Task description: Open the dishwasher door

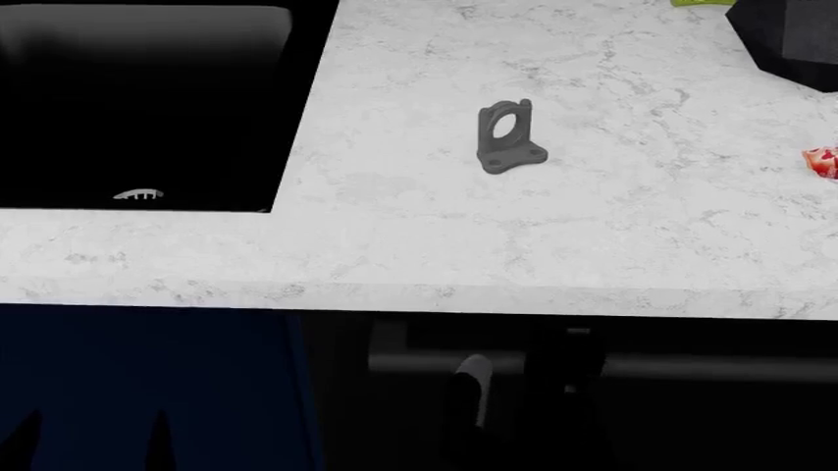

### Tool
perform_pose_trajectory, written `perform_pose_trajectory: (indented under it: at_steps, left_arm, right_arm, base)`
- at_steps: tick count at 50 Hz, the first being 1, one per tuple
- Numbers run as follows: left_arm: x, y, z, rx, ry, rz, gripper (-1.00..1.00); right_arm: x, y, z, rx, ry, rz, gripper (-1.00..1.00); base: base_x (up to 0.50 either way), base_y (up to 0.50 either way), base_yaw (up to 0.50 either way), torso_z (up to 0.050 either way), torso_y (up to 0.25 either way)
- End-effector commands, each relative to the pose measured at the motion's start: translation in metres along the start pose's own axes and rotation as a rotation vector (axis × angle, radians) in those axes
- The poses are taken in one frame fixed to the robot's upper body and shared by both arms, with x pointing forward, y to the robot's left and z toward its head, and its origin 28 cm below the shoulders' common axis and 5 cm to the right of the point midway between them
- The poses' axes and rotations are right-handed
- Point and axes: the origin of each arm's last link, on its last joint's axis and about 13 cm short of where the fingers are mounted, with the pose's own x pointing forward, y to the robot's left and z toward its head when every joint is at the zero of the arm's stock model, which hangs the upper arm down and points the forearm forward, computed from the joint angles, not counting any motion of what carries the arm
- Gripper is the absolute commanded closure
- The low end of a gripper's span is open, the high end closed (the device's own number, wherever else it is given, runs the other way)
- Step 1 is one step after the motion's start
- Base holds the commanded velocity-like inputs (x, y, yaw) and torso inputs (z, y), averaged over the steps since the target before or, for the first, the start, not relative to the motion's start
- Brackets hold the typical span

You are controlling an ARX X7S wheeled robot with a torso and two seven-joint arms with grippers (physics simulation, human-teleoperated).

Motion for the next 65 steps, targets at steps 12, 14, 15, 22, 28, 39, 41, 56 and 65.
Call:
perform_pose_trajectory:
  at_steps: [12,14,15,22,28,39,41,56,65]
  left_arm:
    - [-0.001,0.000,-0.001,-0.007,-0.004,-0.001,-1.00]
    - [-0.001,0.000,-0.001,-0.007,-0.004,-0.003,-1.00]
    - [0.000,0.000,-0.001,-0.007,-0.004,-0.003,-1.00]
    - [0.000,0.000,0.001,-0.008,-0.010,-0.008,-1.00]
    - [0.001,0.000,0.003,-0.010,-0.014,-0.010,-1.00]
    - [0.000,0.006,0.003,-0.004,-0.017,0.005,-1.00]
    - [0.000,0.006,0.003,-0.003,-0.017,0.007,-1.00]
    - [0.000,0.007,0.001,-0.003,-0.018,0.009,-1.00]
    - [0.000,0.007,0.003,-0.002,-0.022,0.007,-1.00]
  right_arm:
    - [-0.030,-0.003,0.001,0.025,-0.026,0.138,1.00]
    - [-0.036,-0.004,0.001,0.024,-0.032,0.143,1.00]
    - [-0.038,-0.004,0.002,0.023,-0.035,0.142,1.00]
    - [-0.056,-0.005,0.004,0.026,-0.062,0.157,1.00]
    - [-0.073,-0.002,0.004,0.025,-0.075,0.167,1.00]
    - [-0.096,0.003,0.009,0.030,-0.099,0.178,1.00]
    - [-0.099,0.004,0.010,0.031,-0.101,0.180,1.00]
    - [-0.137,0.022,0.010,0.048,-0.098,0.226,1.00]
    - [-0.150,0.028,0.011,0.058,-0.088,0.243,1.00]
  base:
    - [0.00,0.00,0.00,0.000,0.000]
    - [0.00,0.00,0.00,-0.005,0.000]
    - [0.00,0.00,0.00,0.000,0.000]
    - [0.00,0.00,0.00,0.000,0.000]
    - [0.00,0.00,0.00,0.000,0.000]
    - [0.00,0.00,0.00,0.000,0.000]
    - [0.00,0.00,0.00,0.000,0.000]
    - [0.00,0.00,0.00,0.000,0.000]
    - [0.00,0.00,0.00,0.000,0.000]
